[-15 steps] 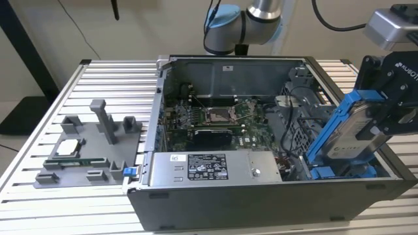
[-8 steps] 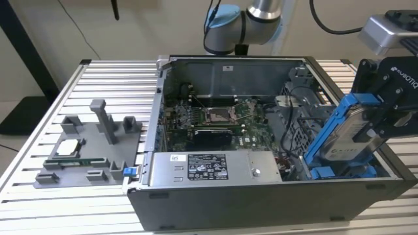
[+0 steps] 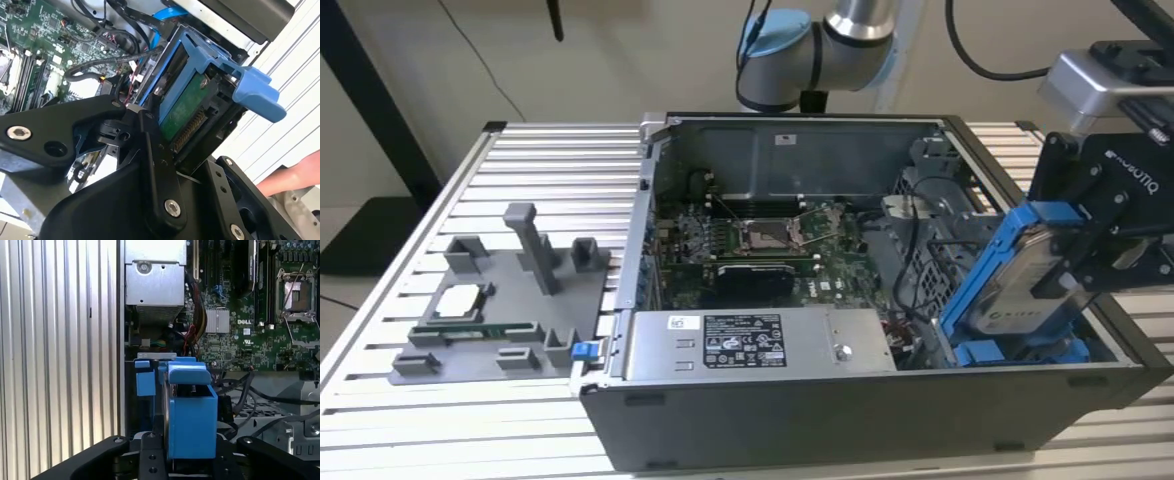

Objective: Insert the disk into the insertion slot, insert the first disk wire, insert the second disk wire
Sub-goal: 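Insert the disk into the insertion slot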

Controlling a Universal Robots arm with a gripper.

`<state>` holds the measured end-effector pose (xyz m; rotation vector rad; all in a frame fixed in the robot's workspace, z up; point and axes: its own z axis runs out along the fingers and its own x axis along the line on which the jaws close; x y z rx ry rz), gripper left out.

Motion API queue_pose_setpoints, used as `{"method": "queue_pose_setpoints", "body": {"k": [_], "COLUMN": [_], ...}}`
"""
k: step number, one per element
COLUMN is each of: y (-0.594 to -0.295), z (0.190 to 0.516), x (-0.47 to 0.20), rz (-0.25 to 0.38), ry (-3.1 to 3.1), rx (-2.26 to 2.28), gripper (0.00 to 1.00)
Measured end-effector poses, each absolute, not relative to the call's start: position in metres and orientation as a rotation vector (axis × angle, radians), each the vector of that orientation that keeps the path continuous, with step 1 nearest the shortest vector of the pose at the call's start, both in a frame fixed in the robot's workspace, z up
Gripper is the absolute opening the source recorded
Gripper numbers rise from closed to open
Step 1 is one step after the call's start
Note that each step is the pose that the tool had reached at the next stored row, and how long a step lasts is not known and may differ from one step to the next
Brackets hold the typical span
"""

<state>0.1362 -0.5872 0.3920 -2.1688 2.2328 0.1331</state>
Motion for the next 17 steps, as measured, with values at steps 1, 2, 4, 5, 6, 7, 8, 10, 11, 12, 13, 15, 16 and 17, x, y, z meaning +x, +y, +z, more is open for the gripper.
{"method": "queue_pose_setpoints", "body": {"k": [1,2,4,5,6,7,8,10,11,12,13,15,16,17], "y": [-0.5872,-0.5872,-0.5872,-0.5872,-0.5871,-0.5872,-0.5872,-0.5872,-0.5872,-0.5872,-0.5872,-0.5872,-0.5872,-0.5871], "z": [0.3901,0.3883,0.3847,0.3835,0.3834,0.3834,0.3834,0.3833,0.3834,0.3839,0.3849,0.3881,0.3901,0.3924], "x": [0.1362,0.1362,0.1362,0.1362,0.1362,0.1362,0.1361,0.1361,0.1361,0.1361,0.1362,0.1361,0.1361,0.1361], "rz": [0.133,0.133,0.133,0.133,0.133,0.133,0.133,0.133,0.133,0.133,0.133,0.133,0.133,0.133], "ry": [2.233,2.233,2.233,2.233,2.233,2.233,2.233,2.233,2.233,2.233,2.233,2.233,2.233,2.233], "rx": [-2.169,-2.169,-2.169,-2.169,-2.169,-2.169,-2.169,-2.169,-2.169,-2.169,-2.169,-2.169,-2.169,-2.169], "gripper": [0.00,0.00,0.00,0.00,0.00,0.00,0.00,1.00,1.00,1.00,1.00,1.00,1.00,1.00]}}
